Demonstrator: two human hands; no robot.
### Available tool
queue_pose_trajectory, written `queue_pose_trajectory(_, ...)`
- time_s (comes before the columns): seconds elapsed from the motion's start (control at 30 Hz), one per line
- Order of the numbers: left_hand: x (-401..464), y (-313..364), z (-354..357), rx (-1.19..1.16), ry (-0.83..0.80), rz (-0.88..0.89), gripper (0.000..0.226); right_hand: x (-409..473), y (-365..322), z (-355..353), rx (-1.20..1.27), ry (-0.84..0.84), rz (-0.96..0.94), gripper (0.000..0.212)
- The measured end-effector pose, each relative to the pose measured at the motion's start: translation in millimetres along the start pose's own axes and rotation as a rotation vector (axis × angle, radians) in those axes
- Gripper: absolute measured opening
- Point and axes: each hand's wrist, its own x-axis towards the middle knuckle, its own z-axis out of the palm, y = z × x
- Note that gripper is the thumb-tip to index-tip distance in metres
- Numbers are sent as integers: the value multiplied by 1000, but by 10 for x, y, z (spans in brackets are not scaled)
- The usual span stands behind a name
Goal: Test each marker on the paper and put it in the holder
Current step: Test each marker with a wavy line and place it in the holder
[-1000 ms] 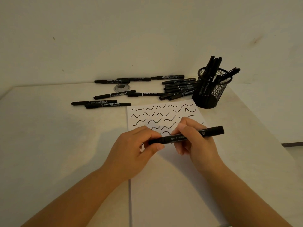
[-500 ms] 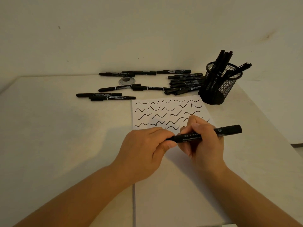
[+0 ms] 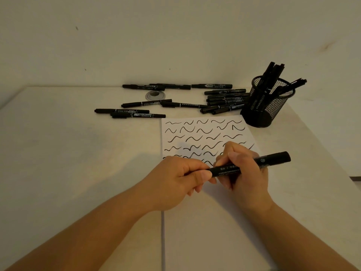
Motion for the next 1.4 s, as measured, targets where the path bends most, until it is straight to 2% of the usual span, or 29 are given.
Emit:
queue_pose_trajectory(0.17, 26, 8, -64, -7, 147, 30, 25, 42, -54, -41, -82, -29, 8, 24)
queue_pose_trajectory(0.33, 27, 1, -187, -63, 320, 50, 23, 104, -127, -207, -69, 146, 52, 21)
queue_pose_trajectory(0.43, 58, -9, -271, -103, 481, 37, 18, 124, -166, -306, -281, 177, 51, 26)
queue_pose_trajectory(0.53, 108, 55, -336, -74, 551, 71, 12, 141, -257, -286, -576, 8, 15, 20)
queue_pose_trajectory(0.63, 214, 188, -356, 16, 537, 153, 4, 216, -376, -237, -785, -122, -33, 15)
queue_pose_trajectory(0.73, 375, 369, -356, 144, 494, 262, 8, 341, -481, -176, -883, -173, -108, 21)
queue_pose_trajectory(0.87, 622, 544, -388, 170, 492, 378, 1, 543, -565, -216, -922, -120, -157, 20)
queue_pose_trajectory(0.93, 787, 563, -452, 125, 512, 387, 11, 666, -610, -307, -884, -59, -148, 18)
queue_pose_trajectory(1.0, 1009, 506, -560, 179, 520, 334, 10, 813, -662, -419, -811, 39, -135, 17)
queue_pose_trajectory(1.13, 1534, 231, -872, 541, 467, 86, 14, 1135, -787, -677, -655, 242, -158, 21)
queue_pose_trajectory(1.27, 1948, -57, -1161, 879, 406, 19, 21, 1370, -885, -877, -613, 354, -213, 27)
queue_pose_trajectory(1.4, 2185, -309, -1338, 1059, 340, -71, 29, 1474, -844, -1012, -669, 398, -201, 31)
